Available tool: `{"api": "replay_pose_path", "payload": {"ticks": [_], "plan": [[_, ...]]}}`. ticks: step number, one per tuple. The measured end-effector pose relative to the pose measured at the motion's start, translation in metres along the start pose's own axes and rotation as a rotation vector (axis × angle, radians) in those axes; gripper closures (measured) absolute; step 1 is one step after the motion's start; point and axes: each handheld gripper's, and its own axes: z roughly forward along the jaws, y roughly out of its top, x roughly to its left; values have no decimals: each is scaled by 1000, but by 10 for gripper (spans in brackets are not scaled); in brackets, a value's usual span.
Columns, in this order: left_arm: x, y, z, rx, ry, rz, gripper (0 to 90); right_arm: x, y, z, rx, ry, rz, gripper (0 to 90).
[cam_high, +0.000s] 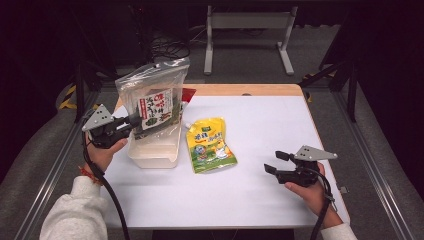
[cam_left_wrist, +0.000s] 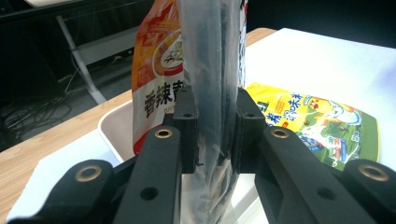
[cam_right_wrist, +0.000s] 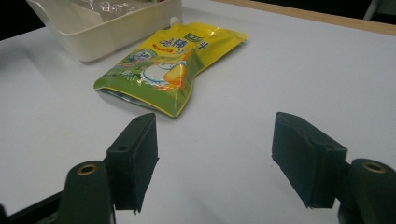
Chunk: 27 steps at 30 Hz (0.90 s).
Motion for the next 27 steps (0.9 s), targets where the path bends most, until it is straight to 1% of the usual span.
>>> {"api": "replay_pose_path", "payload": {"ticks": [4, 7, 9, 11, 13, 14, 20, 23, 26, 27], "plan": [[0, -9, 3, -8, -12, -27, 762, 0, 0, 1, 1, 2, 3, 314], [1, -16, 7, 15, -11, -31, 762, 1, 0, 2, 6, 4, 0, 312], [2, -18, 7, 7, -12, -38, 762, 1, -1, 4, 14, 8, -5, 309], [2, -19, 8, 11, -12, -32, 762, 2, -1, 5, 16, 12, -3, 308], [2, -21, 9, 14, -9, -38, 762, 2, -1, 5, 16, 10, -4, 307], [3, -22, 10, 16, -10, -32, 762, 1, -1, 5, 16, 11, -3, 307], [4, -30, 13, 28, -11, -42, 761, 2, -1, 6, 21, 12, -5, 306], [6, -36, 13, 17, -16, -61, 761, 3, -1, 7, 23, 15, -6, 305], [7, -37, 13, 18, -19, -64, 761, 3, -2, 7, 24, 15, -7, 305], [6, -39, 13, 16, -21, -72, 761, 3, -2, 8, 27, 17, -4, 305]]}}
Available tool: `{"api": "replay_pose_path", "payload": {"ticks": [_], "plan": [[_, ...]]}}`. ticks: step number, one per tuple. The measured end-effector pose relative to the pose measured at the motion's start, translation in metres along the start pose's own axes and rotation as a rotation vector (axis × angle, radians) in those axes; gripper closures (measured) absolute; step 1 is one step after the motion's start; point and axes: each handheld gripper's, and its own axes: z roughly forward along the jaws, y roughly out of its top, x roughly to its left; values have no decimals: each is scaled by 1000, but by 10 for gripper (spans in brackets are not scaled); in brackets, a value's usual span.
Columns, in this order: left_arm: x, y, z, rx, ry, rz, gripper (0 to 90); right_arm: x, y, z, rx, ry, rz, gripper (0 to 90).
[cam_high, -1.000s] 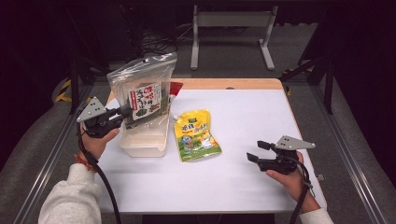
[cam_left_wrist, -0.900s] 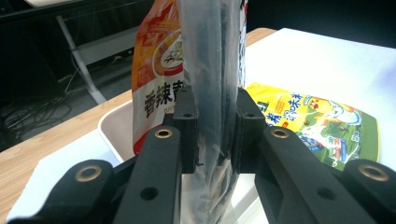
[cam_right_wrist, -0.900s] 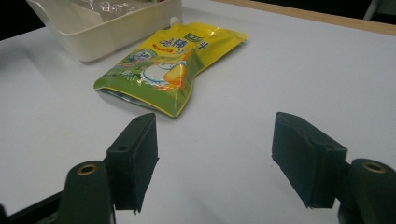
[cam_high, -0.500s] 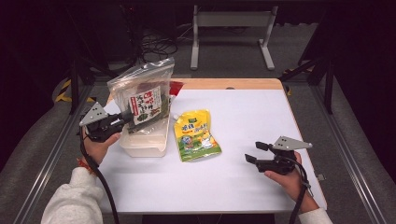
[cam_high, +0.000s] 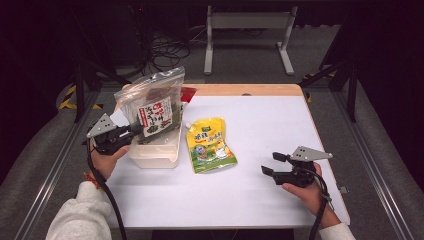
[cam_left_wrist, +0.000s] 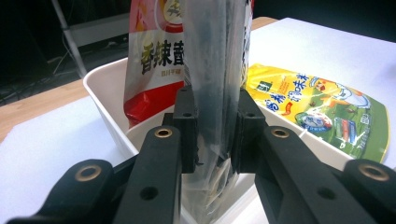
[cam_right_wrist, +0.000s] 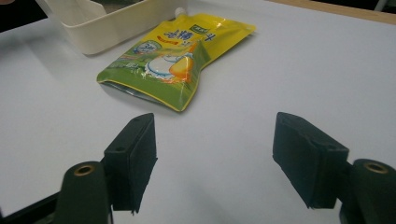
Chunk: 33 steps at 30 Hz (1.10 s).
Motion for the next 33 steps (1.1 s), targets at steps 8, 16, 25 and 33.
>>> {"api": "replay_pose_path", "payload": {"ticks": [8, 16, 25, 33], "plan": [[2, -8, -2, -6, -4, -10, 761, 1, 1, 3, 12, 2, -16, 304], [1, -15, -2, -20, -1, -31, 757, 2, 2, 7, 22, 3, -28, 303], [-3, -15, -2, -27, 24, -40, 727, 4, 3, 10, 37, 6, -46, 303], [-4, -14, -10, -66, 32, -46, 686, 2, 2, 9, 38, -1, -46, 303]]}}
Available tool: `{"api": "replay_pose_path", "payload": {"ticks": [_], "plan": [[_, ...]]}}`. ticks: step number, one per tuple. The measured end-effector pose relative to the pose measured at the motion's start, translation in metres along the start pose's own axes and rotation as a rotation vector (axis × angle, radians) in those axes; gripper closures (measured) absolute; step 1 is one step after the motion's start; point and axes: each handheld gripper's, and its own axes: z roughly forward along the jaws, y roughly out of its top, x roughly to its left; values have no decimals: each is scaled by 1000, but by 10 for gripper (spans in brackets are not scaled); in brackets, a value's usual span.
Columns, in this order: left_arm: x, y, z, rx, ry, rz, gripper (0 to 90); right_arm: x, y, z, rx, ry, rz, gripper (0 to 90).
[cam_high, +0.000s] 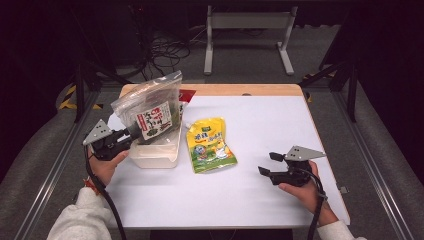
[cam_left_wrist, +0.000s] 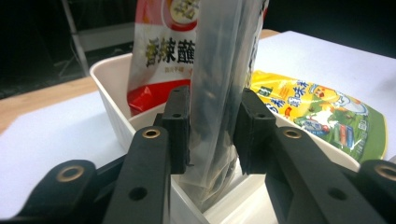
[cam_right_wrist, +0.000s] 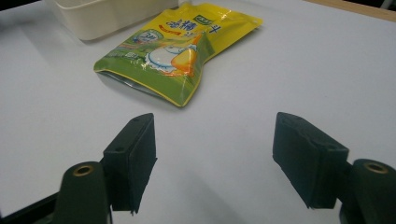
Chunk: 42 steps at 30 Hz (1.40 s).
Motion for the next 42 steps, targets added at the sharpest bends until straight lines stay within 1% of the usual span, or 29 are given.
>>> {"api": "replay_pose_path", "payload": {"ticks": [3, 6, 10, 15, 17, 20, 22, 24, 26, 27, 30, 31, 32, 33, 35, 36, 37, 38, 40, 41, 42], "plan": [[-2, 2, -3, -5, 20, 13, 666, -1, 0, 1, 4, -2, 3, 303], [-4, 3, -5, -10, 18, 22, 653, 0, 0, 1, 4, -3, 0, 304], [-9, 3, -11, -16, 24, 32, 613, 0, 1, 2, 5, -2, -4, 304], [-12, 0, -15, -5, 39, 39, 560, 0, 2, 4, 8, -1, -7, 304], [-14, -1, -17, 7, 42, 43, 547, -1, 3, 5, 8, 2, -9, 304], [-16, -3, -20, 19, 52, 48, 495, -1, 4, 8, 11, 3, -11, 306], [-18, -5, -24, 22, 55, 48, 486, -1, 5, 8, 10, 3, -12, 307], [-21, -5, -28, 25, 63, 46, 454, -1, 5, 10, 10, 2, -15, 310], [-25, -6, -31, 35, 80, 47, 403, -1, 6, 11, 9, 3, -13, 312], [-25, -6, -31, 35, 80, 47, 383, -1, 6, 11, 9, 3, -13, 312], [-38, -6, -35, 57, 74, 55, 328, -2, 9, 13, 8, 0, -9, 320], [-40, -6, -36, 63, 72, 64, 315, -2, 11, 15, 6, 1, -6, 320], [-40, -6, -36, 63, 72, 64, 300, -2, 11, 15, 6, 1, -6, 320], [-45, -5, -38, 70, 71, 68, 300, -2, 11, 15, 4, 4, -4, 320], [-56, -6, -41, 83, 53, 73, 240, -1, 16, 21, 2, 6, -7, 323], [-56, -6, -41, 83, 53, 73, 222, -1, 16, 21, 2, 6, -7, 323], [-62, -7, -42, 91, 38, 71, 222, -1, 17, 22, 1, 8, -8, 324], [-65, -8, -43, 93, 29, 65, 198, 0, 19, 26, 2, 12, -4, 324], [-73, -12, -46, 88, -14, 39, 192, 0, 23, 32, 4, 20, 1, 328], [-77, -14, -46, 95, -26, 42, 188, 0, 25, 36, 5, 25, 2, 329], [-82, -17, -46, 110, -36, 54, 184, 1, 27, 40, 10, 28, 2, 330]]}}
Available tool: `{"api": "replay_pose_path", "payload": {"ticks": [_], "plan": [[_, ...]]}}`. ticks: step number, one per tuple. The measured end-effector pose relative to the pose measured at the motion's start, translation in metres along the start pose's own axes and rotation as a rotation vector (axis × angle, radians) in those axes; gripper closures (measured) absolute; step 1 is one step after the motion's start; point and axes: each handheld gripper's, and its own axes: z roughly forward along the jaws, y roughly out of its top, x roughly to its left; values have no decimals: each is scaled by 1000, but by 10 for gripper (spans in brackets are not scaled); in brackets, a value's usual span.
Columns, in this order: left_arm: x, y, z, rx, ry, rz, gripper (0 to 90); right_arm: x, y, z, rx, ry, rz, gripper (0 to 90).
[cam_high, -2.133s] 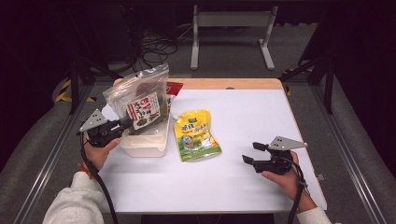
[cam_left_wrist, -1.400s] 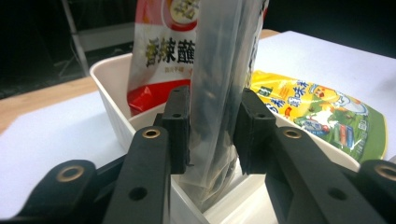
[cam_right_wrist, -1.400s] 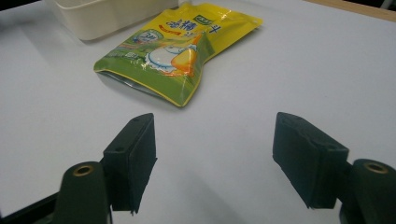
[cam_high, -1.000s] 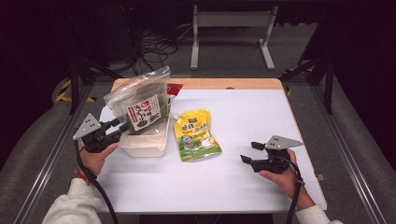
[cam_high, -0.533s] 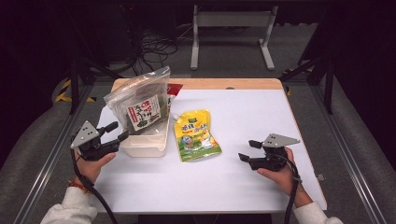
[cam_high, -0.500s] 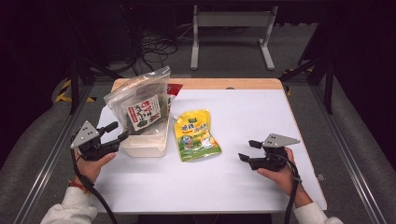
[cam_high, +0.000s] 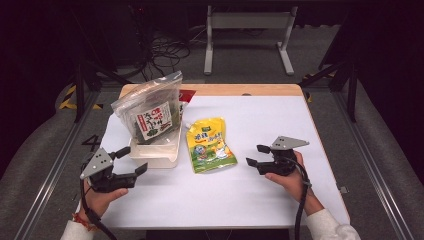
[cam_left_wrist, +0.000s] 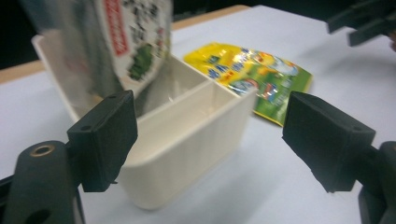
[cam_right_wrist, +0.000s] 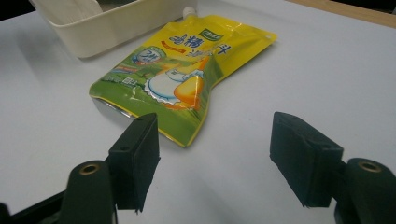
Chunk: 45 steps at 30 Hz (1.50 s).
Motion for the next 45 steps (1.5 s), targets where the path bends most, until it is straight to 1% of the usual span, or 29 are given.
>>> {"api": "replay_pose_path", "payload": {"ticks": [1, 2, 3, 4, 5, 6, 7, 8, 9, 10, 11, 12, 13, 14, 16, 18, 19, 20, 22, 24, 25, 26, 27, 28, 31, 34, 36, 40, 45], "plan": [[0, 0, 0, 0, 0, 0, 184, 0, 0, 0, 0, 0, 0, 330], [-6, -3, 1, 12, -33, -3, 184, 2, 5, 10, 9, 10, -3, 336], [-6, -3, 1, 12, -33, -3, 182, 3, 6, 13, 13, 14, -5, 336], [-11, -6, 3, 30, -45, 5, 182, 3, 6, 13, 13, 14, -5, 336], [-16, -11, 7, 65, -65, 16, 180, 5, 12, 26, 31, 25, -3, 336], [-18, -13, 10, 77, -75, 17, 180, 6, 14, 32, 37, 32, -3, 336], [-18, -13, 10, 77, -75, 17, 178, 6, 14, 32, 37, 32, -3, 336], [-23, -18, 17, 124, -89, 36, 175, 8, 16, 45, 60, 36, -3, 334], [-26, -21, 21, 144, -103, 49, 175, 8, 17, 50, 69, 43, 2, 332], [-27, -22, 24, 156, -111, 51, 175, 9, 17, 58, 80, 54, 6, 329], [-27, -22, 24, 156, -111, 51, 175, 9, 17, 63, 92, 52, 0, 327], [-32, -26, 32, 186, -130, 63, 174, 9, 18, 69, 109, 46, -6, 326], [-32, -26, 32, 186, -130, 63, 173, 9, 18, 69, 109, 46, -6, 326], [-35, -28, 38, 208, -146, 83, 173, 9, 18, 73, 114, 50, 2, 324], [-40, -29, 43, 236, -152, 113, 171, 6, 18, 84, 119, 59, 32, 293], [-42, -28, 46, 237, -171, 120, 170, 3, 19, 88, 105, 75, 67, 300], [-43, -28, 46, 238, -173, 126, 170, 3, 20, 90, 106, 71, 65, 292], [-43, -28, 47, 234, -172, 122, 169, 2, 20, 93, 110, 81, 71, 291], [-42, -27, 47, 229, -167, 116, 168, 1, 22, 99, 132, 117, 102, 254], [-41, -27, 48, 227, -168, 108, 168, -1, 22, 104, 150, 137, 134, 228], [-40, -27, 48, 229, -170, 107, 168, -2, 22, 106, 146, 147, 143, 247], [-40, -27, 49, 231, -172, 110, 167, -1, 23, 107, 150, 178, 137, 313], [-40, -27, 49, 231, -172, 110, 167, -1, 23, 107, 150, 178, 137, 313], [-41, -27, 50, 231, -177, 107, 167, -1, 23, 107, 156, 180, 134, 337], [-41, -26, 54, 234, -186, 105, 167, -2, 24, 105, 182, 199, 117, 449], [-42, -25, 57, 238, -197, 99, 167, -2, 23, 102, 189, 220, 106, 541], [-42, -24, 59, 243, -197, 106, 167, -1, 23, 101, 184, 221, 90, 566], [-43, -23, 63, 246, -213, 89, 167, 2, 23, 100, 176, 216, 60, 618], [-45, -22, 72, 263, -221, 98, 168, 7, 21, 96, 146, 200, 14, 669]]}}
